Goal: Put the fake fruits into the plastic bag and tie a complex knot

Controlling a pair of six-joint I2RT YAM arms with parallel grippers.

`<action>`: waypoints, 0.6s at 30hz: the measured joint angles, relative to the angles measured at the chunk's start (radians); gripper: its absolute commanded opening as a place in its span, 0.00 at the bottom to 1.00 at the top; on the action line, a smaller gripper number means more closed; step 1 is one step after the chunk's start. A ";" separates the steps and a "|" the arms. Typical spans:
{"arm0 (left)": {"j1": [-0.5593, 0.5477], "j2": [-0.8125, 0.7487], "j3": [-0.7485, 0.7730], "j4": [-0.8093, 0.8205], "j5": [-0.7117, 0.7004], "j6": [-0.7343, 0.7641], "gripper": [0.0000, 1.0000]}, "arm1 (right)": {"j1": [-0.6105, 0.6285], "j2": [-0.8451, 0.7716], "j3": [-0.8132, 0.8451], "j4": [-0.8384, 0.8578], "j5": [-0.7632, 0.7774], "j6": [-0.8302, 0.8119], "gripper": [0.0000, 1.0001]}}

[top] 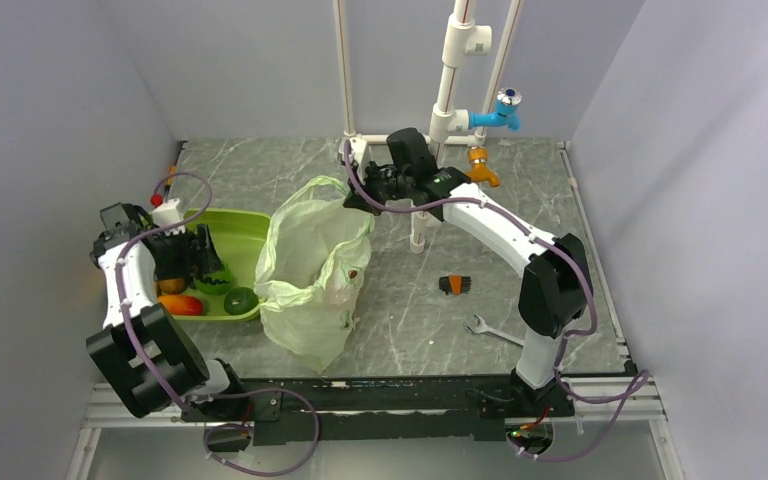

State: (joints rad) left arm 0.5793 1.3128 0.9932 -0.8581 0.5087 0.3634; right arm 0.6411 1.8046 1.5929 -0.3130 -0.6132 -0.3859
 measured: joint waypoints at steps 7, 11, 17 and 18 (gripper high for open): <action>-0.125 0.068 -0.029 0.137 -0.128 -0.121 0.99 | 0.000 0.009 0.000 0.000 0.000 0.000 0.00; -0.163 0.147 -0.041 0.143 -0.196 -0.170 0.99 | 0.000 0.010 0.000 0.000 0.000 0.000 0.00; -0.186 0.185 -0.041 0.145 -0.261 -0.233 0.69 | 0.000 0.010 0.000 0.000 -0.007 0.000 0.00; -0.188 0.183 -0.040 0.145 -0.260 -0.237 0.67 | 0.000 0.010 0.000 0.000 -0.009 0.000 0.00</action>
State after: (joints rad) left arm 0.3908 1.4956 0.9531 -0.7132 0.2485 0.1265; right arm 0.6411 1.8145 1.5929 -0.3126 -0.6220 -0.3855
